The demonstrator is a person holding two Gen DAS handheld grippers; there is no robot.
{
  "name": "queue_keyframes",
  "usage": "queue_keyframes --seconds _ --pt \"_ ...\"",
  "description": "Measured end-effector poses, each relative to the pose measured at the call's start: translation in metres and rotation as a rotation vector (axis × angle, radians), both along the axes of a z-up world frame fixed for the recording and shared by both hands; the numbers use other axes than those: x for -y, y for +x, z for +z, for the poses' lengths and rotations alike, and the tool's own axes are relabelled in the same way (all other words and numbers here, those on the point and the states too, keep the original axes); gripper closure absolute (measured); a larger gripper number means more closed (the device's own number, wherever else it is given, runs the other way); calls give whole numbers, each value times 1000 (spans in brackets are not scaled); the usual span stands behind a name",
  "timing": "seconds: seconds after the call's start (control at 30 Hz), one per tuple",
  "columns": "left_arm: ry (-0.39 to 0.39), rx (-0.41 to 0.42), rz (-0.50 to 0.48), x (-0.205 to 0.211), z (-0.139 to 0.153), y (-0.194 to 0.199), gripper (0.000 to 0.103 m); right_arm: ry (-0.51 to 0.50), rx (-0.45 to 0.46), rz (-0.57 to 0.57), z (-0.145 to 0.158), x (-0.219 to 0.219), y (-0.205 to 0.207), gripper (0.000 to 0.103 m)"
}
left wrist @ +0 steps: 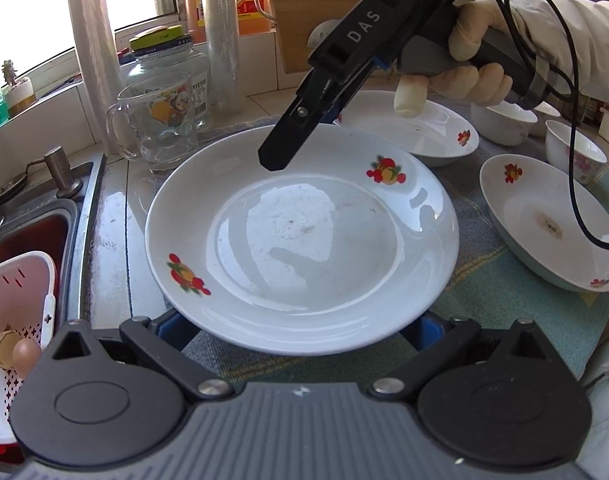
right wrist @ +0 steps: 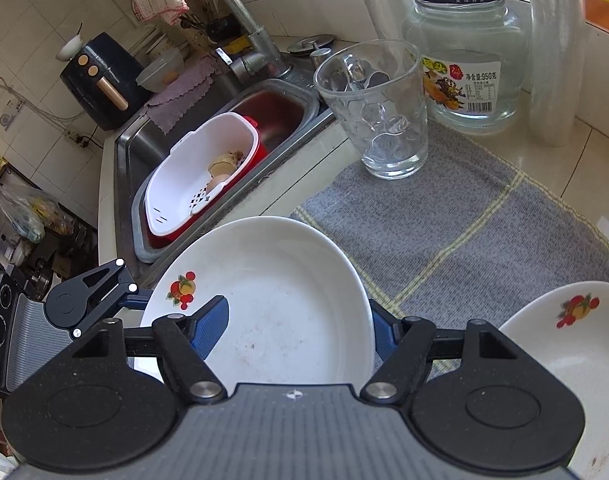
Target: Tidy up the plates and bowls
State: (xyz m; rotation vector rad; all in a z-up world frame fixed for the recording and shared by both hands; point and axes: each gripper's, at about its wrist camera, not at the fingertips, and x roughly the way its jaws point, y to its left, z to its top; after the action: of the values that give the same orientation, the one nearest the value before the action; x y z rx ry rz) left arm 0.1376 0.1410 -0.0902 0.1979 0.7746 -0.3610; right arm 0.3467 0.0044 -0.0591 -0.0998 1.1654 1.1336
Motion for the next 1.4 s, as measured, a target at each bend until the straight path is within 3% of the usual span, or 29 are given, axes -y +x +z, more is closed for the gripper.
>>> queue_keyframes --seconds 0.73,0.9,1.4 --pt "-2 -29 -10 -7 -14 34 1 -23 21 -45 -22 -6 21 25" --pt "1 -31 -5 -6 -14 33 1 -15 36 -28 -22 -9 13 8" --pt "-22 10 89 -11 8 -2 1 3 204 -97 13 3 -25 0"
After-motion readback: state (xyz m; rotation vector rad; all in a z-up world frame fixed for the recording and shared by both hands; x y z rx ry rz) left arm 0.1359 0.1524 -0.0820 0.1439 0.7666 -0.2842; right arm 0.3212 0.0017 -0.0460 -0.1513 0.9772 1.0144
